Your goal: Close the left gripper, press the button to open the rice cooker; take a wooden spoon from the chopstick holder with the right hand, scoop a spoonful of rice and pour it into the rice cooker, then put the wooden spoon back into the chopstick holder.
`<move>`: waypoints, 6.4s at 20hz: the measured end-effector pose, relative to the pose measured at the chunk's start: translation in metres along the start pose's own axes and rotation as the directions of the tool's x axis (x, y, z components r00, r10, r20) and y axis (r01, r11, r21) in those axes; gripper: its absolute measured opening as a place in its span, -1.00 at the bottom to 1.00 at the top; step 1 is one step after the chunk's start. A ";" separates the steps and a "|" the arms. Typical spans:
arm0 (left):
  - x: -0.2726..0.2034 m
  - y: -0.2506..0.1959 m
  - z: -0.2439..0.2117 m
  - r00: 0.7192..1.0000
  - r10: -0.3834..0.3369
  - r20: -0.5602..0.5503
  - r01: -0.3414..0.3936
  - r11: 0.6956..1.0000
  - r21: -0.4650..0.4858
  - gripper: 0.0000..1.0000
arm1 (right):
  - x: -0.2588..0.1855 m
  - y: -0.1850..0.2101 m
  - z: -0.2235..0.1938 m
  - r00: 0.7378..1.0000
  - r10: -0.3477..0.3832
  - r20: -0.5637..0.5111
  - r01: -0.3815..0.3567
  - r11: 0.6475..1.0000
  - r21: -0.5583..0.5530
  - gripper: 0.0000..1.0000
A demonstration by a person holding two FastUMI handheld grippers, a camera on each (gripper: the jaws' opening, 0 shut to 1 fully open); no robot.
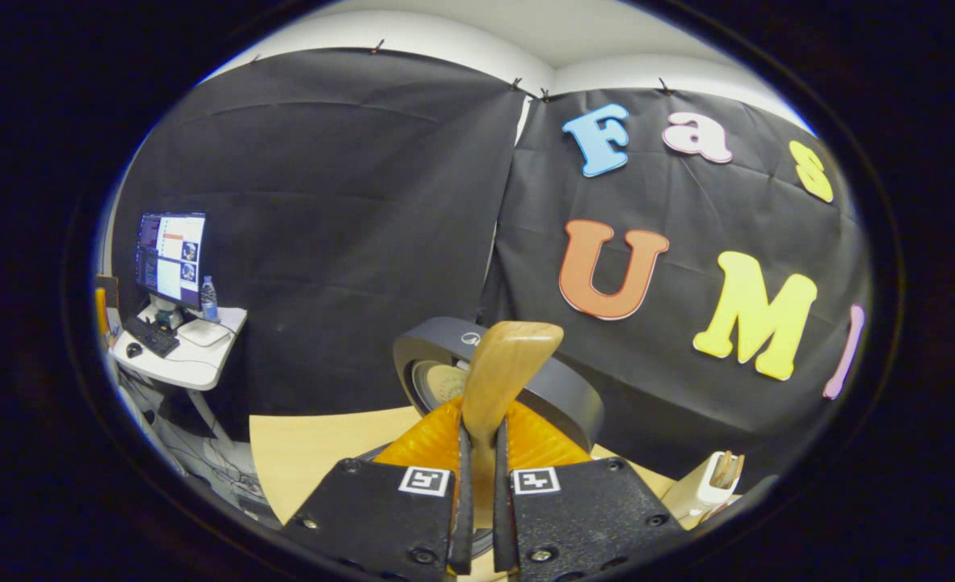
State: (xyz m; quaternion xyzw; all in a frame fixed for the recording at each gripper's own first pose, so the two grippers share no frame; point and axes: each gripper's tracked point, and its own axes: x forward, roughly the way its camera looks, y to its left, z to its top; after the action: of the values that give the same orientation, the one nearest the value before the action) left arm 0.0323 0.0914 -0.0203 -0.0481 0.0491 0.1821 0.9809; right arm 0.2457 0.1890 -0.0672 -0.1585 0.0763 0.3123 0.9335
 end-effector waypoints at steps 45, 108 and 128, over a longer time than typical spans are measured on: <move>0.082 -0.252 -0.045 0.857 -0.477 -0.194 0.497 0.865 0.073 0.89 | -0.263 -0.376 -0.315 0.665 -0.605 -0.438 0.741 0.459 0.491 -0.70; 0.134 -0.134 -0.206 0.680 -0.152 -0.718 0.309 0.947 0.092 0.95 | -0.352 -0.265 -0.133 0.723 -0.667 -0.180 0.686 0.660 0.307 1.00; 0.112 -0.140 -0.209 0.784 -0.093 -0.614 0.199 0.974 0.106 0.92 | -0.314 -0.291 -0.159 0.793 -0.585 -0.169 0.600 0.703 0.382 1.00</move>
State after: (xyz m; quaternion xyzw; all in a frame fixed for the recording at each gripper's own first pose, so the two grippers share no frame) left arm 0.1708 -0.0222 -0.2291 -0.0262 0.3710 0.0756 0.9252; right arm 0.1662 -0.2612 -0.0682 0.0227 0.1023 -0.0309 0.9940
